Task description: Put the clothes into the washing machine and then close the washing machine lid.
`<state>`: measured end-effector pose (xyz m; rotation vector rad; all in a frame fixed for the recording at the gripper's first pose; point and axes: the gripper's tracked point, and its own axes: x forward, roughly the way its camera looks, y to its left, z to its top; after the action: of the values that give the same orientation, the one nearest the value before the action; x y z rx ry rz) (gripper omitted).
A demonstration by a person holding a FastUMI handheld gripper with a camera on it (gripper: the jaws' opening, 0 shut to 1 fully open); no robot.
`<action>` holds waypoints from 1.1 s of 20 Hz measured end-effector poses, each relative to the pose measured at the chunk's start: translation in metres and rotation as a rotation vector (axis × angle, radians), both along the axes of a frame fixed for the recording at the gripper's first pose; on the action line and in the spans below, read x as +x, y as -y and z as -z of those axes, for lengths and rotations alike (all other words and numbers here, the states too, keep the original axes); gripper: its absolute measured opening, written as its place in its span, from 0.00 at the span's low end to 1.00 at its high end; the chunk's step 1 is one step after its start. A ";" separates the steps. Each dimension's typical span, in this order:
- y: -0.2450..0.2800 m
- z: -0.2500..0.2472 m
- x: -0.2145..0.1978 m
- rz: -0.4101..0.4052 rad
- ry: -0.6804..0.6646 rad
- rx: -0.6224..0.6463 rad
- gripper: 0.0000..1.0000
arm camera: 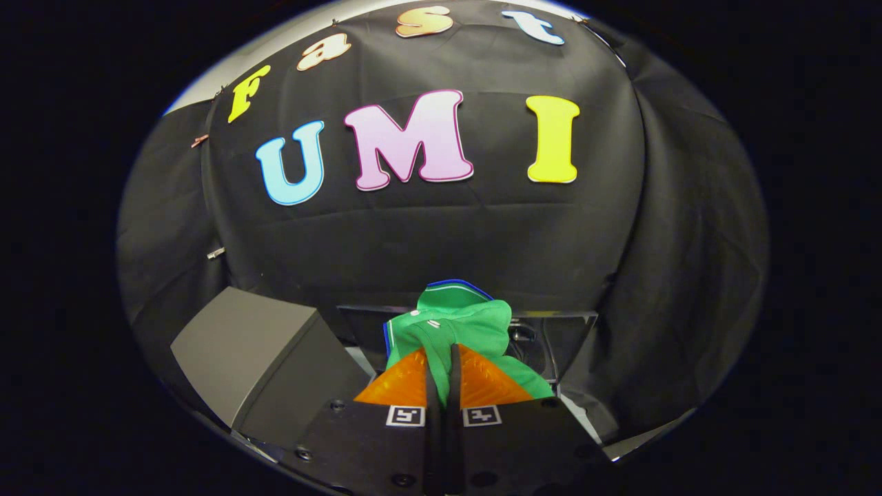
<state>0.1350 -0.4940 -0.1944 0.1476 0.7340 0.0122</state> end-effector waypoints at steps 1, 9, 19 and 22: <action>-0.003 0.004 -0.005 -0.006 -0.010 0.011 0.05; -0.013 0.040 -0.024 -0.062 -0.082 0.025 0.06; 0.004 0.201 -0.067 0.021 -0.391 0.008 0.06; 0.000 0.243 -0.067 0.000 -0.409 -0.046 0.06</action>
<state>0.0680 -0.4944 -0.4372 0.1063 1.1415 -0.0357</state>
